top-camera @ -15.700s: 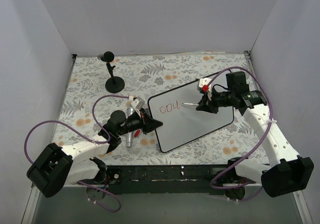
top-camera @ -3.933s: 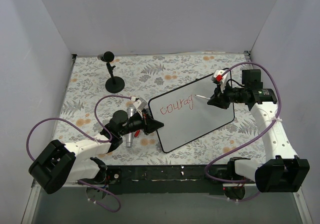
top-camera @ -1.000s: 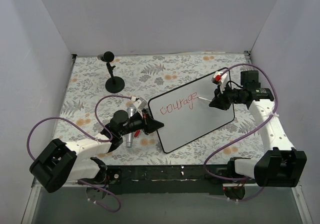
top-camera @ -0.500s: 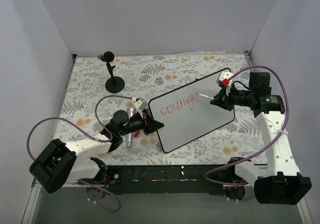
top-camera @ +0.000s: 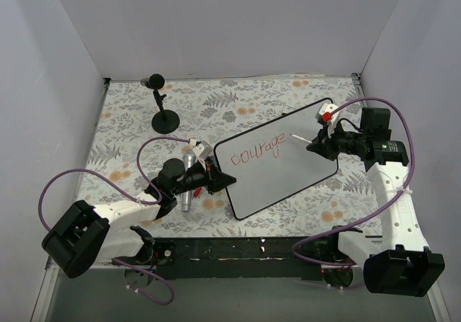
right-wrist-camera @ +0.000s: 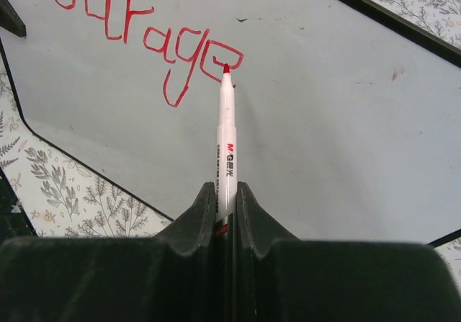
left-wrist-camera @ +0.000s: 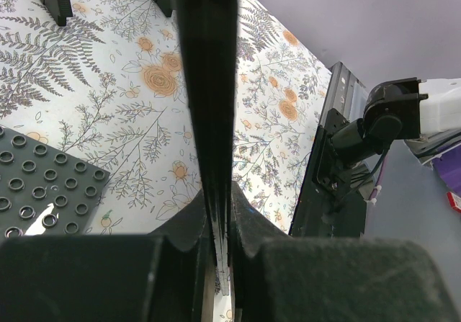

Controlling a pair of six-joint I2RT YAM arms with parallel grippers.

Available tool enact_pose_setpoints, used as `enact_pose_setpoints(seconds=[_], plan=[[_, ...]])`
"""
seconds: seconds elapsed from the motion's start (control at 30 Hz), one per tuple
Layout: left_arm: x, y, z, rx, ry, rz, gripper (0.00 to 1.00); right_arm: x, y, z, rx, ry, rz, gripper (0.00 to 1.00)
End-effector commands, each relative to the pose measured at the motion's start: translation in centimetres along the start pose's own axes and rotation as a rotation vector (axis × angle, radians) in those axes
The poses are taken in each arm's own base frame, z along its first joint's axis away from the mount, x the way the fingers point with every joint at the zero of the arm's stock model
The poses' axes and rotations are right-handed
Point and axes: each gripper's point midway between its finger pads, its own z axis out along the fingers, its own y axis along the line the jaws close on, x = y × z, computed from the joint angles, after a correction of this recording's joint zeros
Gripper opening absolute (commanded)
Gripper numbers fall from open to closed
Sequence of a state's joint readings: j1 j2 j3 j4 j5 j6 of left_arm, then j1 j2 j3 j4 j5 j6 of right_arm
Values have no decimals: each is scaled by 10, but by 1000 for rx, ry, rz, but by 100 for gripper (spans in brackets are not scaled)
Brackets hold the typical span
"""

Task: Write a sentence on the whiteboard

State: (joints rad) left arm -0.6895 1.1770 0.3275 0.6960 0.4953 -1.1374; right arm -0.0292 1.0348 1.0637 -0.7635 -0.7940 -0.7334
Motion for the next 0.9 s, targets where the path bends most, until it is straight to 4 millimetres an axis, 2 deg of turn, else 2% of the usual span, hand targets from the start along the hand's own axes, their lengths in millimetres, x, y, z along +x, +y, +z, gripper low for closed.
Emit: enact_pose_setpoints(seconds=[0.0,0.47,0.73,0.87], plan=[[1,-1,-2,5,16,67,0,-4,-8,-2,31,-28,1,1],[-2,-3,-3,5,16,76,0,14,-26,-4,53,-42,61,1],[-2,-2,-4,0,18,80,0,16,-33,-4,81,-35,66,1],[-3,-3,-5,0,20,84,0,13,-28,-2,51,-62,83,1]])
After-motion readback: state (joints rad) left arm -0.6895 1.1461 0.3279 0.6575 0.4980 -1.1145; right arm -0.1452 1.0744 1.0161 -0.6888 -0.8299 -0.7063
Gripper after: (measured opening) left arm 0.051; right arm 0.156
